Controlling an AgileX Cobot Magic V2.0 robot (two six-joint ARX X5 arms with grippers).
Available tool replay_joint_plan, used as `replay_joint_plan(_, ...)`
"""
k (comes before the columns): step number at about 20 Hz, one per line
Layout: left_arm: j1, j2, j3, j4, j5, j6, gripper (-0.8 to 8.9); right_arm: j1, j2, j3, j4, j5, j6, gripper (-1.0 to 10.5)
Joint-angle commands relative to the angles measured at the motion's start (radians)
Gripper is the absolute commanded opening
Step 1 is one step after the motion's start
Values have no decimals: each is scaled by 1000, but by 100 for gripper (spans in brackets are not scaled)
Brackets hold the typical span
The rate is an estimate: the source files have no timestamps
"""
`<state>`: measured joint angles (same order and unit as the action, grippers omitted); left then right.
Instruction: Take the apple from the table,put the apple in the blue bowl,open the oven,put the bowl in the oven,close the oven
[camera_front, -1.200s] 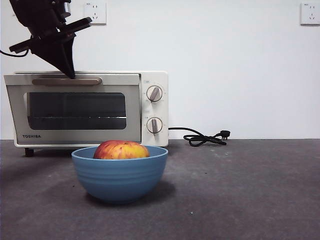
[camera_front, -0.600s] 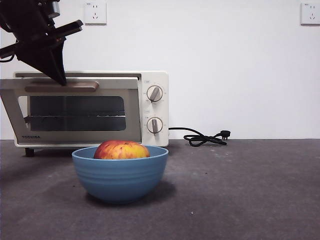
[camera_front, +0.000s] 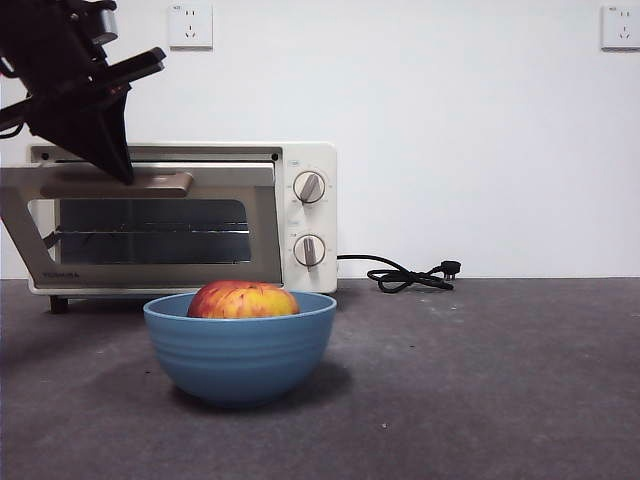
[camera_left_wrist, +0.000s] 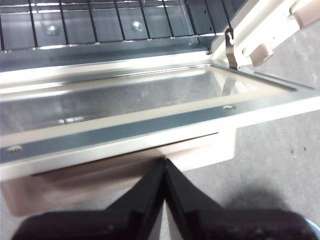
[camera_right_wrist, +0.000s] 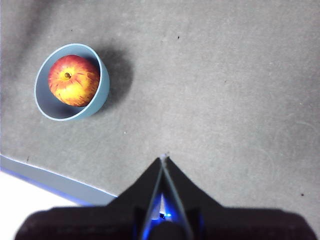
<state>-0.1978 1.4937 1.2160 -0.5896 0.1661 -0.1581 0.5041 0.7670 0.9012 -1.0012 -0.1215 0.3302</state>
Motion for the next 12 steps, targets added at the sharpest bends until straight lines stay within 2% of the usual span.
replay_joint_plan(1,2,-16,-85,62,-30,-34,-8,0,-1,-11,7,10,8,1)
replay_joint_plan(12,-20,-63,-253,153,-45,-67,-8,0,1,-11,6,25,8,1)
